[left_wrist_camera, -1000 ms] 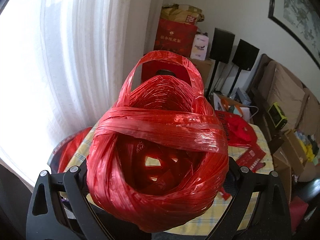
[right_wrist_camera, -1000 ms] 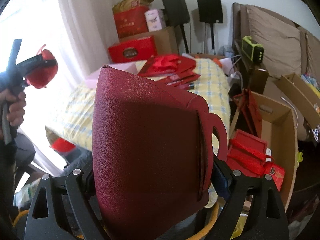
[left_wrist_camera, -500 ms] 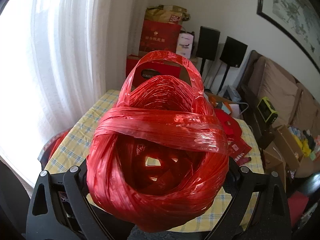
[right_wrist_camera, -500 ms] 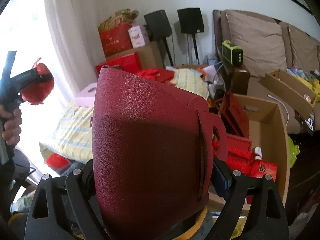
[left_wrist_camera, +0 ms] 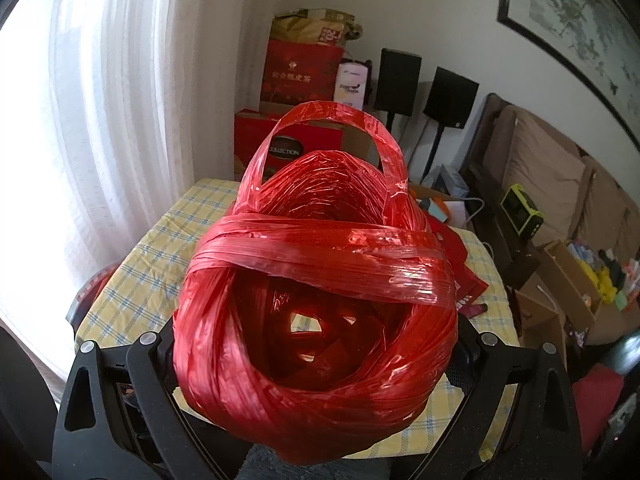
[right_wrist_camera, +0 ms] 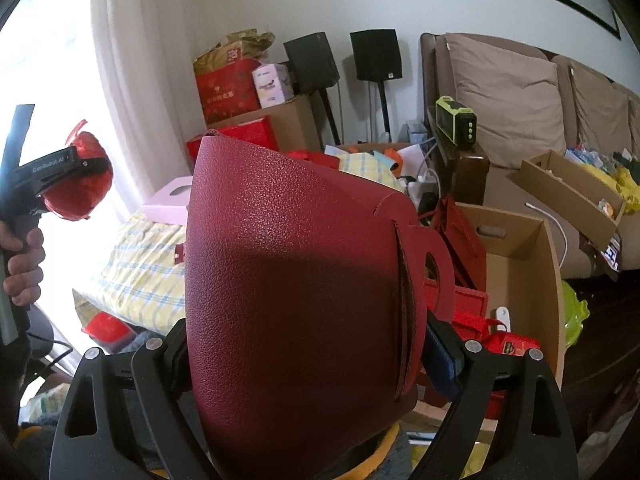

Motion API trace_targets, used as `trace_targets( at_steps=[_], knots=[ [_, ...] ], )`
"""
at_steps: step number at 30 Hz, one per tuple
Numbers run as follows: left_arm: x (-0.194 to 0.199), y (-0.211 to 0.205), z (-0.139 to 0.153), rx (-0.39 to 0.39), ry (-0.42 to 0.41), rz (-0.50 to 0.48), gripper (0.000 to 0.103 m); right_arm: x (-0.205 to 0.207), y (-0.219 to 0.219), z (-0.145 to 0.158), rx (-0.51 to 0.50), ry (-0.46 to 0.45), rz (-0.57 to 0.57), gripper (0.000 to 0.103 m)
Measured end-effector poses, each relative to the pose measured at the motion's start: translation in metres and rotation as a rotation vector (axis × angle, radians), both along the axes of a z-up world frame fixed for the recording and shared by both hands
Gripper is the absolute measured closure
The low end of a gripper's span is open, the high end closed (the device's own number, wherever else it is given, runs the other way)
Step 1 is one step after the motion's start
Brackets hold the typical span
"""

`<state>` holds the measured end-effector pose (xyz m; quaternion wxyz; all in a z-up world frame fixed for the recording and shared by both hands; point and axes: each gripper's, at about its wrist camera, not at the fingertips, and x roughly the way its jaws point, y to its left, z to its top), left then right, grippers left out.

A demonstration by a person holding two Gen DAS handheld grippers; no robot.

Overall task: Organize objects
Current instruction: 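Carry the raffia ball and leather bag toward the cardboard box with both grippers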

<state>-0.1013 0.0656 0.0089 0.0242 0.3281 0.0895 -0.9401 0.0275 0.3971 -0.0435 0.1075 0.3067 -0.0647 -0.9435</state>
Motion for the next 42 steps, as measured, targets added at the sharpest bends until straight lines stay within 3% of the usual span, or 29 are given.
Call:
trace_targets(
  at_steps=[25, 42],
  knots=[
    [-0.001, 0.012, -0.002, 0.003, -0.009, -0.027, 0.007, -0.002, 0.047, 0.001, -0.002, 0.005, -0.106, 0.014],
    [0.003, 0.031, 0.0, -0.028, -0.002, -0.06, 0.007, -0.008, 0.076, -0.016, -0.013, -0.023, -0.166, 0.014]
  ],
)
